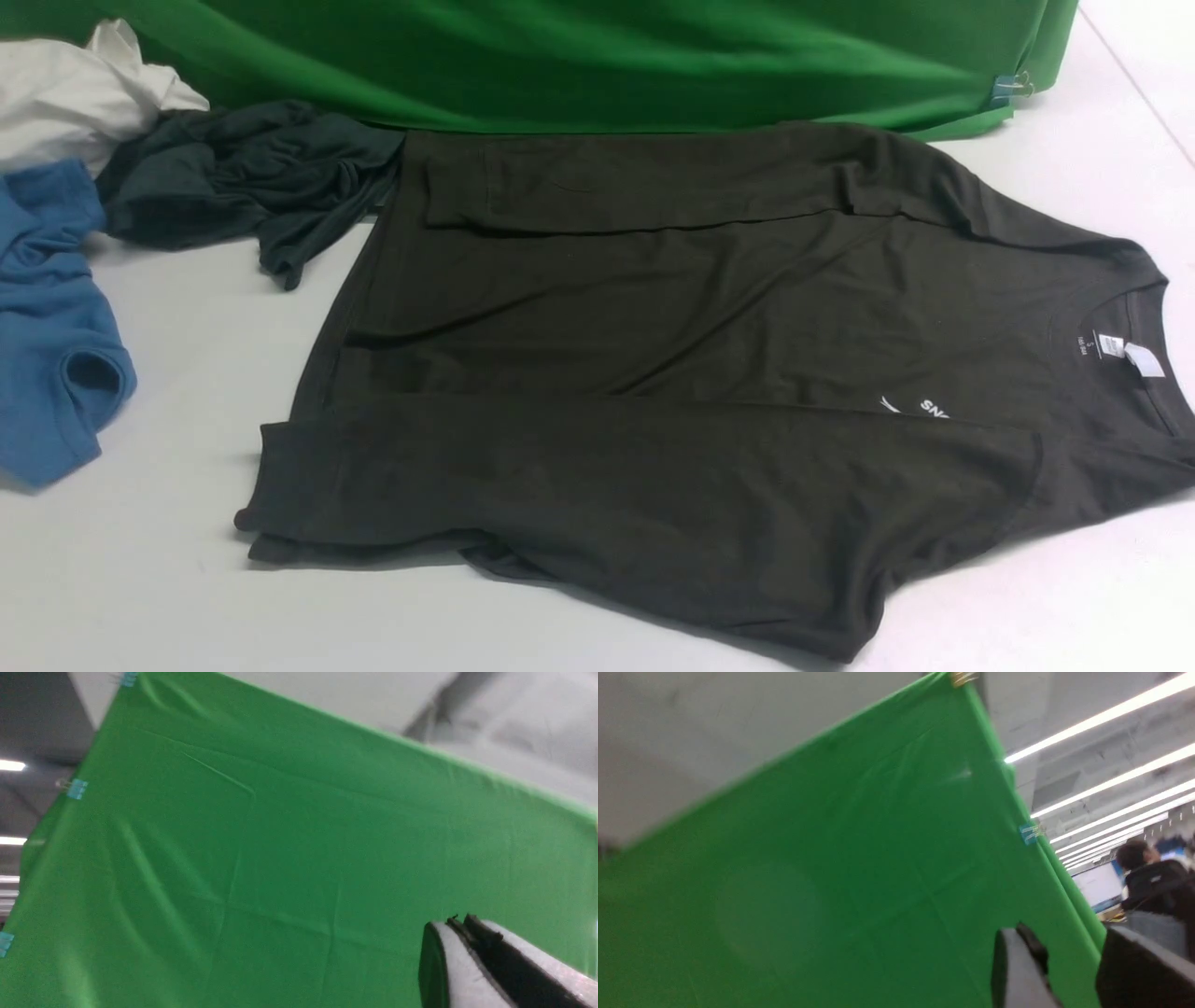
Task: Fold a long-sleeved shirt on a white desktop.
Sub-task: 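Grasp the left edge of the dark T-shirt lying flat on the table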
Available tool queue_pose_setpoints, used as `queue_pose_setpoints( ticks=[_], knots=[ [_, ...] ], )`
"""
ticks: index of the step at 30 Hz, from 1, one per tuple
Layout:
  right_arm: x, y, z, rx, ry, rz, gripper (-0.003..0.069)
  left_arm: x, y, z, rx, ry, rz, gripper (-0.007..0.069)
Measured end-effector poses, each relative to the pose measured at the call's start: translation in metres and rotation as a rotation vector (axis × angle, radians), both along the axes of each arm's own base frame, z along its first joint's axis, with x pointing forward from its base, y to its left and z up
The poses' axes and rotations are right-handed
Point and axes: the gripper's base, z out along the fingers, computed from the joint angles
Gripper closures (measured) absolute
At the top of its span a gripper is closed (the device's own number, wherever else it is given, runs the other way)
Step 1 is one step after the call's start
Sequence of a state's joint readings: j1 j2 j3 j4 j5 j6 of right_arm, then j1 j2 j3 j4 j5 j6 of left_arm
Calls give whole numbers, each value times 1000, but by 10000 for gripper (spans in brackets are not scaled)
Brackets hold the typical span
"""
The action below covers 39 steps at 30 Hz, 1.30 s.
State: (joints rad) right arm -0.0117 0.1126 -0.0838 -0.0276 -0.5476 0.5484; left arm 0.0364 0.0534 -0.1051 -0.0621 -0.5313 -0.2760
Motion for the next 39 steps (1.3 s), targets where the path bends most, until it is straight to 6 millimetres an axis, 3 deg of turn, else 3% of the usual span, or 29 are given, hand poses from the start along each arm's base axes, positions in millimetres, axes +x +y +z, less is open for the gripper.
queue_pose_setpoints(
  ticks=[3,7,8,9,11,12,15,19,25,30,32,39],
  knots=[
    [8,-1,41,40,-7,10,418,7,2,43,-51,39,-18,587],
    [29,-1,99,-30,107,-31,418,38,0,102,-41,244,-38,587],
    [29,-1,104,-36,119,-35,418,42,0,106,-35,274,-38,587],
    [40,-1,115,-73,191,-55,418,53,-1,118,-10,379,-34,587],
    [56,-2,129,-137,315,-83,418,79,-1,124,24,569,-25,587],
    [59,-2,128,-143,334,-84,418,80,-1,125,29,593,-24,587],
    [87,-3,124,-268,518,-116,418,115,2,117,145,784,24,587],
    [104,-3,107,-337,675,-113,418,133,4,108,221,846,53,587],
    [116,-3,87,-346,856,-78,418,157,3,78,191,1090,3,586],
    [120,6,71,-377,998,2,418,191,-1,30,238,1498,-114,584],
    [121,15,65,-409,1048,65,418,205,-4,23,283,1594,-180,579],
    [126,44,47,-510,1166,250,418,256,-12,1,497,1731,-342,495]
  ],
)
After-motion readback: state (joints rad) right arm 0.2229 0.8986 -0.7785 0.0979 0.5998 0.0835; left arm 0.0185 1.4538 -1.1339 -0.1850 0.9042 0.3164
